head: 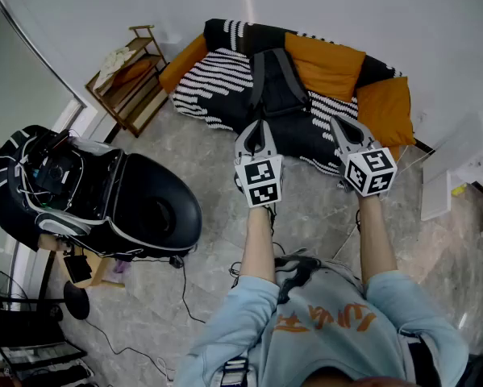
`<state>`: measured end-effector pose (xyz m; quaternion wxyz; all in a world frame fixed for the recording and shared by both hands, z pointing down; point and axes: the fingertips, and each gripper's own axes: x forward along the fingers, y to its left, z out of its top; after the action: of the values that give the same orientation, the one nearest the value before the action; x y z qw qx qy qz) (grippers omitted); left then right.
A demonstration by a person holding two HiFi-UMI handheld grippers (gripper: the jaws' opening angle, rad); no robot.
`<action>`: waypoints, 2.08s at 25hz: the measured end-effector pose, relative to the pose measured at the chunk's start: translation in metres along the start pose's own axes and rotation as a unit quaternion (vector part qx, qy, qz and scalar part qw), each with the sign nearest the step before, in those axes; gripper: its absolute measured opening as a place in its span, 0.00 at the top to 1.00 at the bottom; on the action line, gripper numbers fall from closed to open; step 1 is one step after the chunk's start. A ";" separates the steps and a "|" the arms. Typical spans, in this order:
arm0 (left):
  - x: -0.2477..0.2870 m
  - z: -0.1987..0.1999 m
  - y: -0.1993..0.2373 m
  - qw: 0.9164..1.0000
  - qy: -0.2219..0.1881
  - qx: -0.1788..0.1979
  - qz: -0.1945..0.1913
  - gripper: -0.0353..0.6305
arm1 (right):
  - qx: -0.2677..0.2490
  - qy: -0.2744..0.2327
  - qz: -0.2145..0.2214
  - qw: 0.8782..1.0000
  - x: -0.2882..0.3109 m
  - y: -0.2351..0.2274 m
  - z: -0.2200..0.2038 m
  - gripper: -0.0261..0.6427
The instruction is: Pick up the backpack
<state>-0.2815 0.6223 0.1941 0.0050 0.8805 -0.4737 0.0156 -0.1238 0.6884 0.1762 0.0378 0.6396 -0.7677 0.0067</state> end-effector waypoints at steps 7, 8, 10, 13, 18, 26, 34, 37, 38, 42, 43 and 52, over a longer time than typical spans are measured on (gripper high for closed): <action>0.005 -0.016 0.004 1.000 0.015 -0.008 -0.002 0.91 | 0.011 0.013 -0.001 1.000 0.002 -0.007 -0.015 0.92; 0.006 -0.020 0.004 1.000 0.017 -0.016 -0.001 0.91 | 0.014 0.019 -0.003 1.000 0.002 -0.008 -0.020 0.92; 0.008 -0.027 0.005 0.999 0.023 -0.026 0.000 0.91 | 0.019 0.028 -0.003 0.999 0.002 -0.008 -0.029 0.92; 0.011 -0.036 0.005 0.999 0.029 -0.039 0.001 0.91 | 0.024 0.041 -0.008 0.999 -0.001 -0.015 -0.040 0.92; 0.017 -0.043 0.005 0.998 0.038 -0.054 0.000 0.91 | 0.028 0.058 -0.018 0.998 -0.002 -0.026 -0.046 0.92; 0.016 -0.033 0.040 0.996 0.042 -0.074 0.012 0.91 | 0.028 0.079 -0.014 0.996 0.019 -0.018 -0.034 0.92; 0.026 -0.031 0.056 0.996 0.017 -0.086 0.033 0.91 | -0.002 0.067 0.019 0.998 0.042 -0.019 -0.030 0.92; 0.043 -0.030 0.053 0.997 0.003 -0.074 0.034 0.91 | 0.005 0.046 0.018 0.999 0.053 -0.042 -0.030 0.92; 0.052 -0.032 0.052 0.997 0.000 -0.070 0.036 0.91 | 0.006 0.039 0.019 0.999 0.060 -0.050 -0.033 0.92; 0.102 -0.047 0.049 0.997 0.002 -0.061 0.040 0.91 | 0.015 0.028 0.029 0.999 0.100 -0.087 -0.050 0.92; 0.114 -0.048 0.048 0.997 0.005 -0.062 0.038 0.91 | 0.019 0.029 0.030 0.999 0.110 -0.096 -0.051 0.92; 0.237 -0.059 0.050 0.988 0.002 -0.151 0.020 0.91 | 0.051 0.085 0.041 0.994 0.215 -0.186 -0.069 0.92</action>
<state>-0.1941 0.3986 0.2602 0.1386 0.8597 -0.4886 -0.0540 0.0242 0.4474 0.2527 0.0698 0.6057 -0.7861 0.1016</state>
